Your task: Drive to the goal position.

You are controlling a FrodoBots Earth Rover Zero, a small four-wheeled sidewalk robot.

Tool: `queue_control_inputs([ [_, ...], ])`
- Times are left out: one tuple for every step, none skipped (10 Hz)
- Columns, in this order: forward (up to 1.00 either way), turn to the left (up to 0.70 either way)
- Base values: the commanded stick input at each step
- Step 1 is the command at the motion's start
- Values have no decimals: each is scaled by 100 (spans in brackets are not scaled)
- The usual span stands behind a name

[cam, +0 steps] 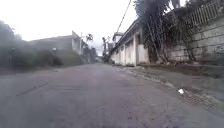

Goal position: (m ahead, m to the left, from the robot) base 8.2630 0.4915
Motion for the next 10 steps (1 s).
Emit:
queue_control_inputs([
  [70,0],
  [70,0],
  [70,0],
  [70,0],
  [70,0],
  [70,0],
  [70,0],
  [70,0],
  [70,0],
  [70,2],
])
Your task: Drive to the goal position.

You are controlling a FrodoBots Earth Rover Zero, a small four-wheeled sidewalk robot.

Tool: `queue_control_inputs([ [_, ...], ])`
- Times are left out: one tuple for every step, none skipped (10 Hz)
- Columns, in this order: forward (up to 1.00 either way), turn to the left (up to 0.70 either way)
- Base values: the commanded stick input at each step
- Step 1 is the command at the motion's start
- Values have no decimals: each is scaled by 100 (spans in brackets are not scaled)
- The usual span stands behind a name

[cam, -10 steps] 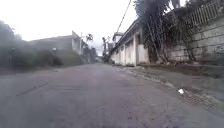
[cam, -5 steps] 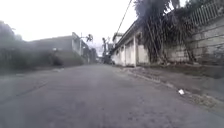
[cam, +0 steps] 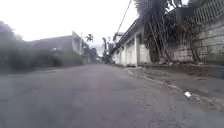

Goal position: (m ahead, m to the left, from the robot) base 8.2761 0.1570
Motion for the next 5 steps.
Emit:
queue_control_inputs([
  [70,21],
  [70,27],
  [70,9],
  [70,0],
  [70,0],
])
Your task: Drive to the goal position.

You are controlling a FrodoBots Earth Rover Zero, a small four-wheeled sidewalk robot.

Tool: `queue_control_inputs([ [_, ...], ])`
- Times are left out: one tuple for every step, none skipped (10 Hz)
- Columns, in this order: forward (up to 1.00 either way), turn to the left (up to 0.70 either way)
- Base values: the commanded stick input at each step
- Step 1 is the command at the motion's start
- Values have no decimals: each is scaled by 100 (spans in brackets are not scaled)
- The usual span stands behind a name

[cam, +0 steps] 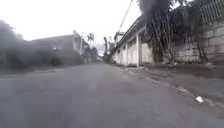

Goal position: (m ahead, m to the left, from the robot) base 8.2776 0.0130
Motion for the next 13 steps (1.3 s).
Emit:
queue_control_inputs([
  [70,0],
  [70,0],
  [80,0],
  [85,0],
  [85,0],
  [85,0],
  [85,0],
  [85,0],
  [85,0],
  [85,0],
  [85,0],
  [94,0],
  [100,0],
])
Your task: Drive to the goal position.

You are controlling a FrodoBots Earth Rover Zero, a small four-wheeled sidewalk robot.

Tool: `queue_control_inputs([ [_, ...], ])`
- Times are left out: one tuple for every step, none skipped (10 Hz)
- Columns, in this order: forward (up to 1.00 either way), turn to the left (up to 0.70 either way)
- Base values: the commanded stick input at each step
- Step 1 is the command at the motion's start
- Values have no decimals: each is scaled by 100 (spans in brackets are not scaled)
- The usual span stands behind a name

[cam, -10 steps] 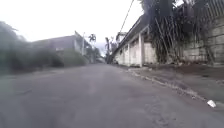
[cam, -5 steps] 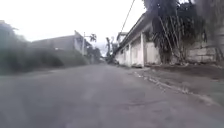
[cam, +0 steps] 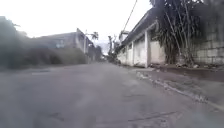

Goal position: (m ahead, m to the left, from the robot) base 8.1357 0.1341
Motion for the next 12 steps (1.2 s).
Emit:
queue_control_inputs([
  [100,0],
  [100,0],
  [100,0],
  [100,0],
  [100,0],
  [100,0],
  [100,0],
  [100,0],
  [100,0],
  [100,0],
  [100,0],
  [100,0],
])
